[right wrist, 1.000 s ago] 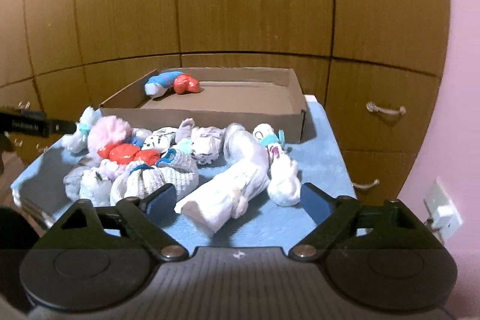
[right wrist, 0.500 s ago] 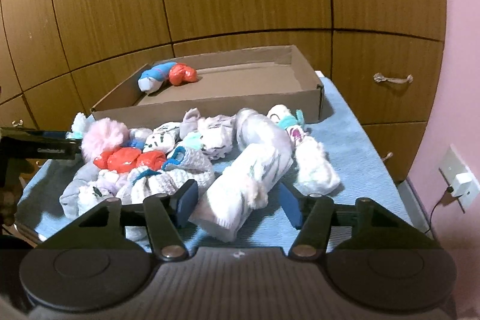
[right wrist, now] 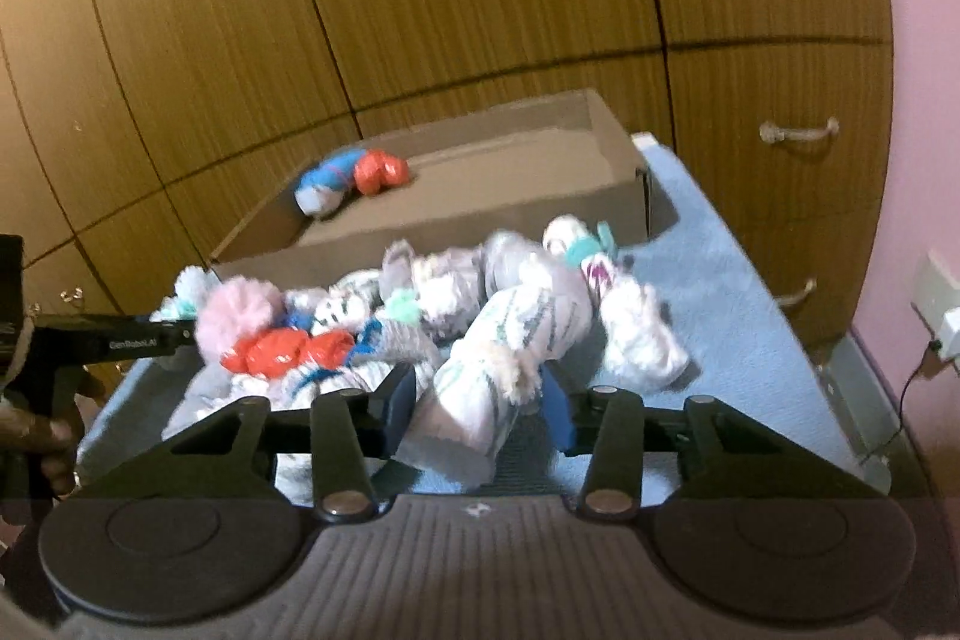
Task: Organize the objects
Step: 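Grasp the white fluffy sock with the left tool while the right tool grasps the white sock, then place both white socks in the tray beside the red sock and open both tools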
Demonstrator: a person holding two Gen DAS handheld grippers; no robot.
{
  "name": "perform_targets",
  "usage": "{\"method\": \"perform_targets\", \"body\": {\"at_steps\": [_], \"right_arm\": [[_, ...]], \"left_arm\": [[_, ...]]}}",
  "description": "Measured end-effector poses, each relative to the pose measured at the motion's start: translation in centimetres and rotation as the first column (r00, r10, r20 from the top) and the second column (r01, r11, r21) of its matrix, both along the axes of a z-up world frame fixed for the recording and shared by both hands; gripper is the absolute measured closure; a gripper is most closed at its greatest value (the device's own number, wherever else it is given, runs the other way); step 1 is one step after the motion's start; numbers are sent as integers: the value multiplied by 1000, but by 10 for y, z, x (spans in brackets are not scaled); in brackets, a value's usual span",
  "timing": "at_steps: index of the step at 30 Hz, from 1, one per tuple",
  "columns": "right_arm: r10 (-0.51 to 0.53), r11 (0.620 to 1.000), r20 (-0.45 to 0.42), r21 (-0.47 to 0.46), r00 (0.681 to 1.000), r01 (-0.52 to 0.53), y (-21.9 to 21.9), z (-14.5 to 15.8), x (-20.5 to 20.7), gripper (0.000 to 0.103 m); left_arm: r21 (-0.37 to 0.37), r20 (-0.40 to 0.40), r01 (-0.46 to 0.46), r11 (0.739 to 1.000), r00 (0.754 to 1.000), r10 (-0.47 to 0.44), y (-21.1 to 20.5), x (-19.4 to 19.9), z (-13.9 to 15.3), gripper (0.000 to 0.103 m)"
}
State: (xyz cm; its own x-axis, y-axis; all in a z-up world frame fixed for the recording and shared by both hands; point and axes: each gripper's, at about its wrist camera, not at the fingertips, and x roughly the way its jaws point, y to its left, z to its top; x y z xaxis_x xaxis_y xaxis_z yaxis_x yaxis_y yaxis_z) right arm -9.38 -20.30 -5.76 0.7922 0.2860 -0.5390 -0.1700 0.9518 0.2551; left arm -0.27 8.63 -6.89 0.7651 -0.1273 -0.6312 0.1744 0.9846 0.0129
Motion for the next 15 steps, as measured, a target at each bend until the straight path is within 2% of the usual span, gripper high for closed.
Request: {"method": "perform_targets", "body": {"at_steps": [4, 9, 12, 15], "right_arm": [[9, 1000, 41, -29, 999, -8, -1, 9, -5, 64], [19, 998, 49, -67, 999, -15, -3, 10, -3, 65], [53, 992, 95, -118, 994, -42, -1, 21, -4, 65], [87, 985, 133, -159, 987, -65, -5, 34, 3, 65]], "left_arm": [[-10, 14, -12, 1000, 1000, 12, 2, -4, 11, 56], [-24, 30, -17, 1000, 999, 18, 0, -8, 24, 56], [-10, 44, -4, 1000, 999, 5, -6, -9, 37, 56], [-37, 41, -6, 999, 999, 7, -11, -4, 52, 56]]}}
